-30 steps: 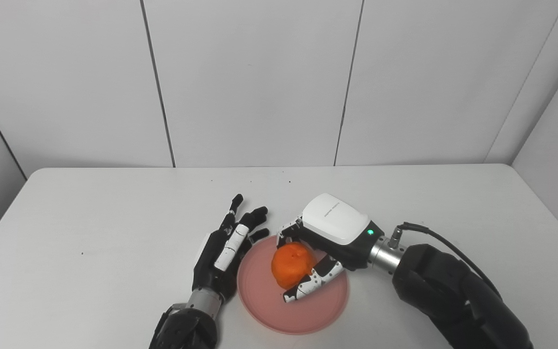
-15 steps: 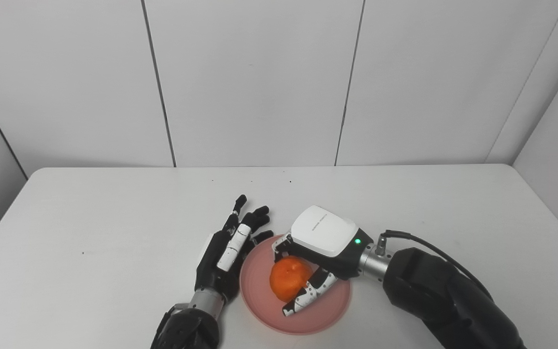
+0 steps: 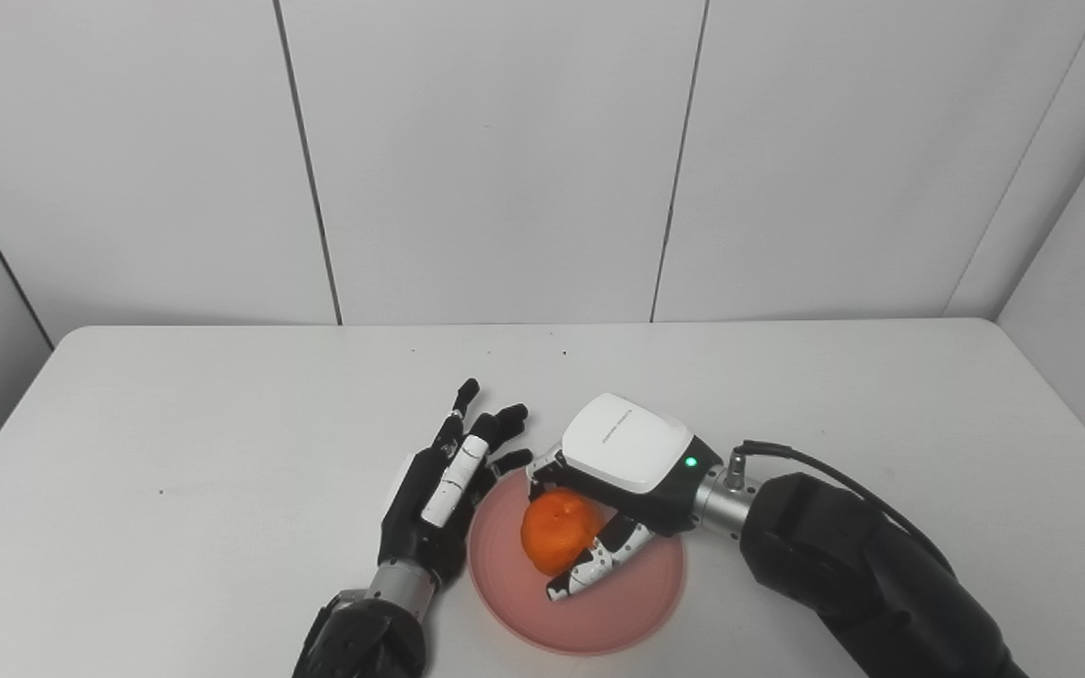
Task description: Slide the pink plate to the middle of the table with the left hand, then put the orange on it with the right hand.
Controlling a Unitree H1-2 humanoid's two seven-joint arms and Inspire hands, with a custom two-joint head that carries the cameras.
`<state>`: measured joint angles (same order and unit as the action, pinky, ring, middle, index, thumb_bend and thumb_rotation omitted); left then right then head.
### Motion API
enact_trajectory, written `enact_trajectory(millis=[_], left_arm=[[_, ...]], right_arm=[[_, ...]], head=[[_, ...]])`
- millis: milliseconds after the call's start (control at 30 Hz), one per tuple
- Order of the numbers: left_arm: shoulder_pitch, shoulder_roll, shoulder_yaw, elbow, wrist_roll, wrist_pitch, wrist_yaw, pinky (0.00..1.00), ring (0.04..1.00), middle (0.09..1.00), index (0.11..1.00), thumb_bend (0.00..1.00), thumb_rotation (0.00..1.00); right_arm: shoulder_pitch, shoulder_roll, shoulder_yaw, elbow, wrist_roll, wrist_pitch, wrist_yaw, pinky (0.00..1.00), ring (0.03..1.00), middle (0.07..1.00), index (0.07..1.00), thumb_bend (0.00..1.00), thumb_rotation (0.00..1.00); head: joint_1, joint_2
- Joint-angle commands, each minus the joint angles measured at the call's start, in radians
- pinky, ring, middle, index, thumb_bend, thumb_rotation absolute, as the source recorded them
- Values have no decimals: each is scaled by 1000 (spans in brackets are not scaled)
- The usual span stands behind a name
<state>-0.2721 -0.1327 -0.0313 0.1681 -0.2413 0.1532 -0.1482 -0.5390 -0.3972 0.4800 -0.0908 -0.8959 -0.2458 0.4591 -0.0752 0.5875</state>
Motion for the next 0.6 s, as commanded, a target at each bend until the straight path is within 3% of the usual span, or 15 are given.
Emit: enact_trajectory(millis=[0, 233, 467, 567], left_arm=[[23, -9, 7, 21, -15, 55, 9, 766, 875, 796, 997, 838, 586], [21, -8, 7, 26, -22, 54, 12, 798, 876, 847, 1000, 863, 581], [22, -8, 4, 23, -16, 51, 14, 744, 862, 818, 1000, 834, 587], [22, -9, 4, 22, -17, 49, 14, 741, 864, 809, 1000, 823, 588]], right_arm=[[-47, -8, -14, -21, 5, -18, -5, 251, 330, 469, 545, 538, 677], [-53, -11, -15, -20, 13, -12, 31, 295, 379, 501, 604, 580, 732], [-55, -5, -26, -17, 14, 0, 56, 427, 535, 631, 708, 746, 811], [-56, -6, -27, -13, 13, -5, 55, 439, 542, 640, 713, 765, 818]], head=[[1, 0], [1, 0], [3, -1], [4, -1]])
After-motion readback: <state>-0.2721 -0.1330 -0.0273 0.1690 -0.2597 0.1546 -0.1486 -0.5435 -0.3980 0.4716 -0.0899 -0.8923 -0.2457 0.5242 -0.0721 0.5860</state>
